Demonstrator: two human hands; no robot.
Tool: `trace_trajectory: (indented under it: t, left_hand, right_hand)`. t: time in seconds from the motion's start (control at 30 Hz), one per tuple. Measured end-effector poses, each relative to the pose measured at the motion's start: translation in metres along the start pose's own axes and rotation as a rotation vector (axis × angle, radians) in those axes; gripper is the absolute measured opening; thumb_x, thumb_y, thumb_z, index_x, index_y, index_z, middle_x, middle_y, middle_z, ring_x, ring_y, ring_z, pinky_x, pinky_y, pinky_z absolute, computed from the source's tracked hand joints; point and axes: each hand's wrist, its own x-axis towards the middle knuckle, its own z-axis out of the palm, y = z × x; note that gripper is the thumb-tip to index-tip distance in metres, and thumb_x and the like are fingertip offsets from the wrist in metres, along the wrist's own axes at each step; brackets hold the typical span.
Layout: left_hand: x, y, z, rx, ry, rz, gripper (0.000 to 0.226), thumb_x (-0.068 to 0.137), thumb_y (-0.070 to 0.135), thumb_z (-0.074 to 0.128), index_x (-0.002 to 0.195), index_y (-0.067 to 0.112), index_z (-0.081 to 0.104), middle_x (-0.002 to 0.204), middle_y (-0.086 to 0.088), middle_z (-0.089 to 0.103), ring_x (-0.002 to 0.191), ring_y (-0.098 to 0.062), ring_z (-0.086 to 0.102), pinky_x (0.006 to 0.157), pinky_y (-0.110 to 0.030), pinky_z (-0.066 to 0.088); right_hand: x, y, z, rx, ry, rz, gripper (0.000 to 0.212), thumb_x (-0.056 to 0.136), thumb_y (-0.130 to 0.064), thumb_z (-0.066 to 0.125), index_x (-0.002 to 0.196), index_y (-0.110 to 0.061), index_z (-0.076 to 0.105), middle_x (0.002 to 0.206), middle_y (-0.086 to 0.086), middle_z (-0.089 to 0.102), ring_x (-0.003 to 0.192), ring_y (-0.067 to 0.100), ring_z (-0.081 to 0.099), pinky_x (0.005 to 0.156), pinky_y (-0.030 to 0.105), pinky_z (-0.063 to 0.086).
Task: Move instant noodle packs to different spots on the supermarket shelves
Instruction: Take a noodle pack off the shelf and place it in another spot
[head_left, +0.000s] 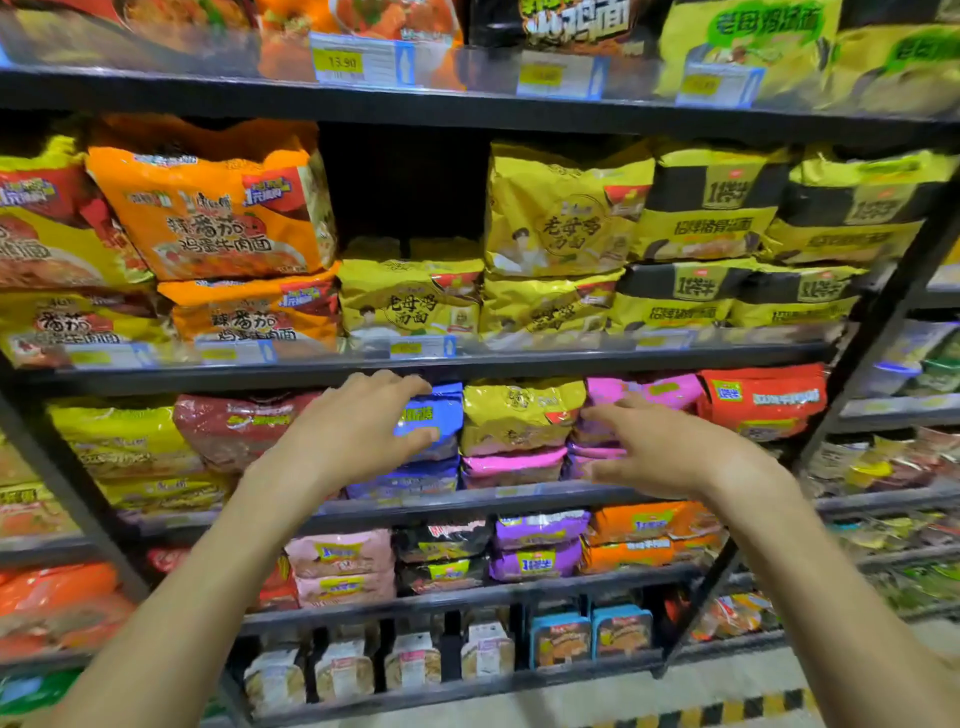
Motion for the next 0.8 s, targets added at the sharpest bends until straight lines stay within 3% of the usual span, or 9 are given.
trace_trajectory:
  t: [0.3,0.5,0.8]
  left_hand:
    - [-0.055,0.062,0.066,-0.049,-0.125,-0.061,0.060,0.100,0.056,0.052,0.152,0.030,0.040,0.149,-0.005,0.050,0.139,-0.030,0.047,0.107,-0.044,0.045]
    - [-0.079,0.090,0.109,-0.058,-0.168,-0.077,0.057,0.099,0.055,0.055,0.149,0.029,0.044,0.150,-0.005,0.050,0.138,-0.030,0.047,0.107,-0.047,0.045]
    - [-0.094,0.104,0.136,-0.029,-0.125,-0.092,0.057,0.102,0.052,0.050,0.152,0.027,0.040,0.146,-0.004,0.053,0.132,-0.029,0.052,0.097,-0.042,0.048]
  right_hand:
    - [-0.050,0.025,0.079,0.028,-0.009,-0.175,0.064,0.096,-0.048,0.057,0.152,-0.025,0.035,0.153,0.004,0.039,0.138,0.027,0.043,0.105,0.043,0.043]
    - [-0.080,0.043,0.116,0.081,0.063,-0.200,0.055,0.099,-0.046,0.053,0.148,-0.025,0.041,0.147,0.003,0.044,0.132,0.026,0.048,0.099,0.043,0.047]
    - [-0.085,0.065,0.140,0.060,0.010,-0.149,0.057,0.098,-0.044,0.056,0.148,-0.023,0.040,0.144,0.005,0.045,0.129,0.028,0.049,0.096,0.041,0.048]
